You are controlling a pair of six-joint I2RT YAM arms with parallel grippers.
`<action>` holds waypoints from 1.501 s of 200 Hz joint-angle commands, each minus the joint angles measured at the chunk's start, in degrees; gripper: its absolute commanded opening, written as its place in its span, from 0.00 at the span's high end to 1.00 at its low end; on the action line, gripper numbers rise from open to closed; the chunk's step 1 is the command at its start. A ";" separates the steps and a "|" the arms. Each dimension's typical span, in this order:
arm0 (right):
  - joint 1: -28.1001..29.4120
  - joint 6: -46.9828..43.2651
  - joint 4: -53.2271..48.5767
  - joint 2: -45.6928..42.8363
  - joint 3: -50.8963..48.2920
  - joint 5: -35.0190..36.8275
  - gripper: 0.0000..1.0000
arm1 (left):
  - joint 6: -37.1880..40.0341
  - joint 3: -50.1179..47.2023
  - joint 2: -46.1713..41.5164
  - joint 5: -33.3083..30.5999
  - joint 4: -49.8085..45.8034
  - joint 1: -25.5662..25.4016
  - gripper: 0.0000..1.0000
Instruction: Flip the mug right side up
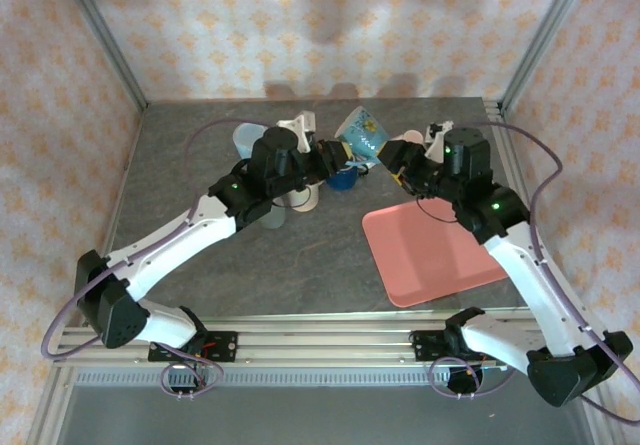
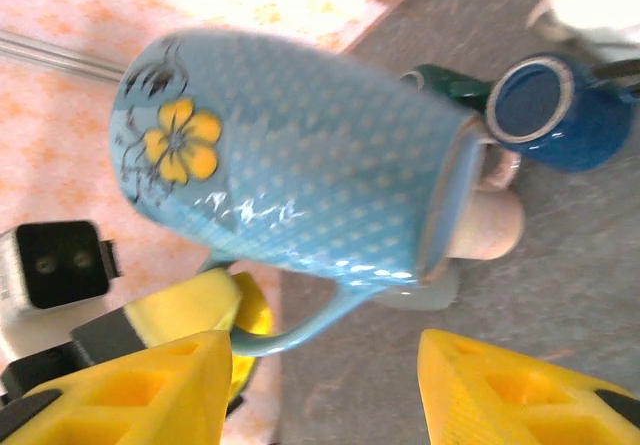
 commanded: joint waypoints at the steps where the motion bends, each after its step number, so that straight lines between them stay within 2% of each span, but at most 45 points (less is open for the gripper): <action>1: -3.87 -8.85 -13.47 -1.48 4.07 3.00 0.47 | 12.18 3.36 -3.25 -2.41 -5.52 0.46 1.00; 33: -12.61 -12.37 -20.24 0.29 6.17 -0.56 0.46 | 24.74 2.73 -2.88 -1.91 -8.79 -0.30 1.00; 53: -16.60 -13.32 -23.65 2.68 7.14 -2.30 0.46 | 32.00 0.05 -2.92 -3.21 -7.18 -2.55 1.00; 87: -19.52 -14.65 -25.98 5.32 7.81 -4.88 0.46 | 38.27 -7.34 -2.28 -3.14 2.97 -6.03 1.00; 116: -21.15 -14.63 -26.78 6.06 7.48 -5.06 0.45 | 45.66 -8.98 1.85 -3.42 6.96 -9.39 1.00; 158: -22.73 -15.14 -28.04 7.76 8.62 -4.28 0.45 | 48.56 -7.62 10.75 -3.35 15.63 -12.07 1.00; 196: -24.61 -18.91 -33.05 13.08 13.74 -1.03 0.44 | 53.01 -2.71 20.17 -6.62 21.67 -15.47 1.00; 241: -27.20 -26.85 -43.86 17.24 20.83 12.67 0.41 | 54.89 3.82 29.39 -8.70 26.23 -17.28 1.00; 270: -31.00 -28.92 -44.64 18.00 21.32 12.22 0.41 | 56.06 7.28 34.58 -10.89 27.53 -17.47 1.00; 300: -32.22 -29.57 -44.61 18.54 20.98 10.34 0.41 | 57.10 10.05 38.00 -12.65 28.81 -17.56 1.00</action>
